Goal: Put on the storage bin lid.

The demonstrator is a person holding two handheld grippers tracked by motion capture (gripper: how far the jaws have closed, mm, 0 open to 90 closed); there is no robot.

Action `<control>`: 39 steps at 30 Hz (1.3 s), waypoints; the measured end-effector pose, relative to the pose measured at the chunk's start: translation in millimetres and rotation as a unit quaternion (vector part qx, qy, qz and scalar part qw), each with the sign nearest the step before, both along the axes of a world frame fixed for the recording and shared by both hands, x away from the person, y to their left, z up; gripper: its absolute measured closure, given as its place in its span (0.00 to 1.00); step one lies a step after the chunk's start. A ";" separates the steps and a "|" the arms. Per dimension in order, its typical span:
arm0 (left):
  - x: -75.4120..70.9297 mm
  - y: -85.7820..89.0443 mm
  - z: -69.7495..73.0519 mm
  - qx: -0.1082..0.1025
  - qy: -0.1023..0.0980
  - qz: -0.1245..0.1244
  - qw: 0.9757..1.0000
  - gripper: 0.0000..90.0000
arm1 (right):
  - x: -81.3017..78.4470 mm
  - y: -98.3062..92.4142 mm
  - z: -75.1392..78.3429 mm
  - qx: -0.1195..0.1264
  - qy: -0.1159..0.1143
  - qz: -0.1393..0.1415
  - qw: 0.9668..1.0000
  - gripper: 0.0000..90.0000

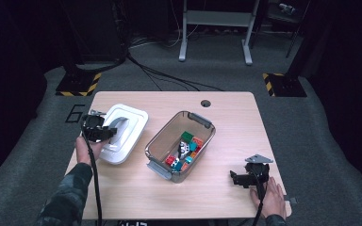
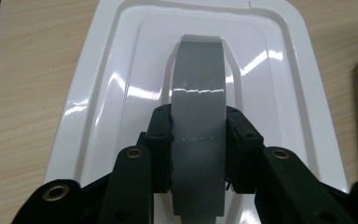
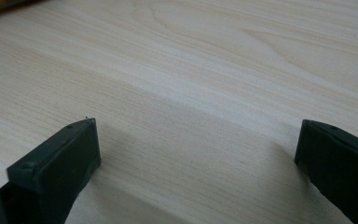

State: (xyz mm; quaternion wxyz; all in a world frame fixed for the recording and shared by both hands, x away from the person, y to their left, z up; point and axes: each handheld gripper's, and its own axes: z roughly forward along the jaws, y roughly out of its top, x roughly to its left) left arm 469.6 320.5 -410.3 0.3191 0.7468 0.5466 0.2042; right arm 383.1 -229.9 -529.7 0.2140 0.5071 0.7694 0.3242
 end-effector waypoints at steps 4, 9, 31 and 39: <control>-0.9 -1.3 13.5 -0.003 -0.006 -0.004 1.000 0.75 | 0.2 -0.1 0.0 0.000 0.000 0.001 1.000 0.00; -0.7 -5.8 25.8 0.000 -0.009 -0.009 1.000 0.75 | 0.2 -0.1 0.0 0.000 0.000 0.001 1.000 0.00; -6.0 -67.2 83.9 -0.012 -0.030 -0.076 0.997 0.74 | 0.3 -0.2 0.0 0.000 0.000 0.002 1.000 0.00; -5.8 -99.3 82.5 -0.011 -0.019 -0.097 0.995 0.74 | 0.3 -0.2 0.0 0.000 0.000 0.002 1.000 0.00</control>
